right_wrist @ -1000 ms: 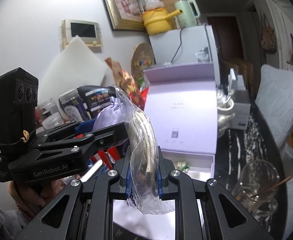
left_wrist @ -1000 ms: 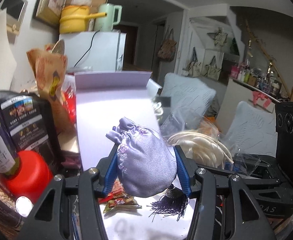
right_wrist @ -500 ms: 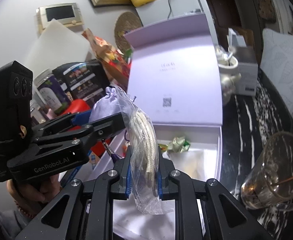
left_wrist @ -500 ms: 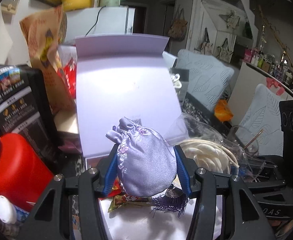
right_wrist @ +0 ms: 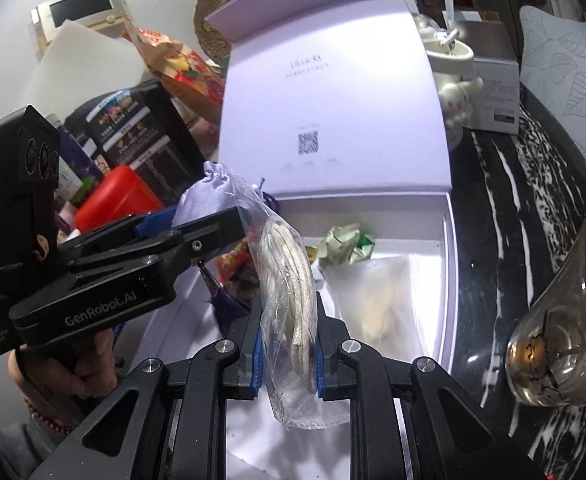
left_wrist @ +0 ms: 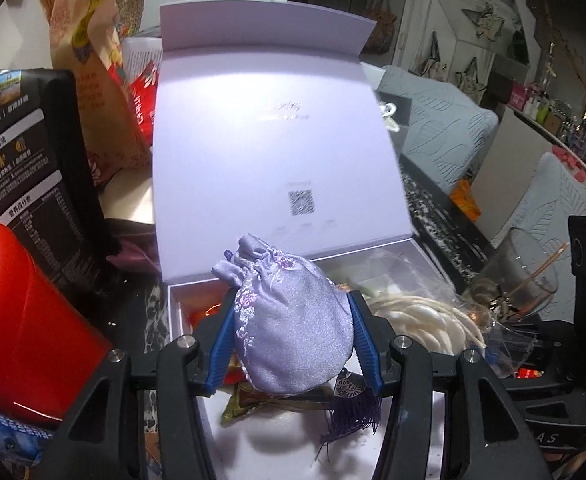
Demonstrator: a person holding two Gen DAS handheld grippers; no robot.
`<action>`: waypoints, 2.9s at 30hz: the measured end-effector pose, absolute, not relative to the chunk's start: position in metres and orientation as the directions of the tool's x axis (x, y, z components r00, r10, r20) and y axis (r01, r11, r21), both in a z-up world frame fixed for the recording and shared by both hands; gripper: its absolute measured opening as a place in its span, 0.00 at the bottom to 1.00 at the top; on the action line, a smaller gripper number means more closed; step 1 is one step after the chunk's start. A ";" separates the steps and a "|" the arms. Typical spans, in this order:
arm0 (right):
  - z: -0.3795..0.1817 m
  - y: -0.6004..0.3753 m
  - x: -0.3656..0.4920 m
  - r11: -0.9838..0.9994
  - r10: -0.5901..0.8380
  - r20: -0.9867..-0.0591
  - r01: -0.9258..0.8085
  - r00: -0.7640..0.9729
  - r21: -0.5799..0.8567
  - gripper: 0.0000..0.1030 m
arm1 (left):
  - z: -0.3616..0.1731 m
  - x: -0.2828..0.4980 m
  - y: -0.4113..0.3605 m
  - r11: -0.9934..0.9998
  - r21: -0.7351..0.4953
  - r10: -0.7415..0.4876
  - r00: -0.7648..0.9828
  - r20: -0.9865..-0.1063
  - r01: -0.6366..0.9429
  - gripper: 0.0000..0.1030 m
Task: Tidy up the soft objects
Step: 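Lower the pouch with the left tool and cord bag with the right tool into the box, then open both tools and withdraw them from the box toward the table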
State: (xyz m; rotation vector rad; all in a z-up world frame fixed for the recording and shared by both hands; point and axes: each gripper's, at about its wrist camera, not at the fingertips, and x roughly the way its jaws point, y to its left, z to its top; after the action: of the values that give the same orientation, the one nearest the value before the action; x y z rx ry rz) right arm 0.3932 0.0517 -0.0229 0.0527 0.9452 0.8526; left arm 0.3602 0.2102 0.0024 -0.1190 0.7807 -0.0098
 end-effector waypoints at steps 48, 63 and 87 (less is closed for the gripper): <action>0.002 0.031 0.393 0.763 0.575 -0.696 -0.589 0.430 0.266 0.45 | 0.000 0.360 0.195 0.994 -0.005 0.062 0.623 -0.780 -0.105 0.78; 0.066 0.012 0.349 0.748 0.610 -0.608 -0.621 0.507 0.233 0.45 | 0.079 0.299 0.181 0.996 -0.008 0.065 0.748 -0.660 -0.094 0.78; 0.161 -0.048 0.202 0.768 0.621 -0.389 -0.628 0.680 0.128 0.75 | 0.169 0.164 0.144 1.000 -0.006 0.012 0.894 -0.448 -0.016 0.90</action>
State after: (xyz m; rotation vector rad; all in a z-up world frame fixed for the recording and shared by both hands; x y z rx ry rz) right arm 0.2017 -0.0477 0.1613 -0.0166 0.4310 0.7006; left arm 0.1638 0.1443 0.1689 -0.0094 0.4649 0.0146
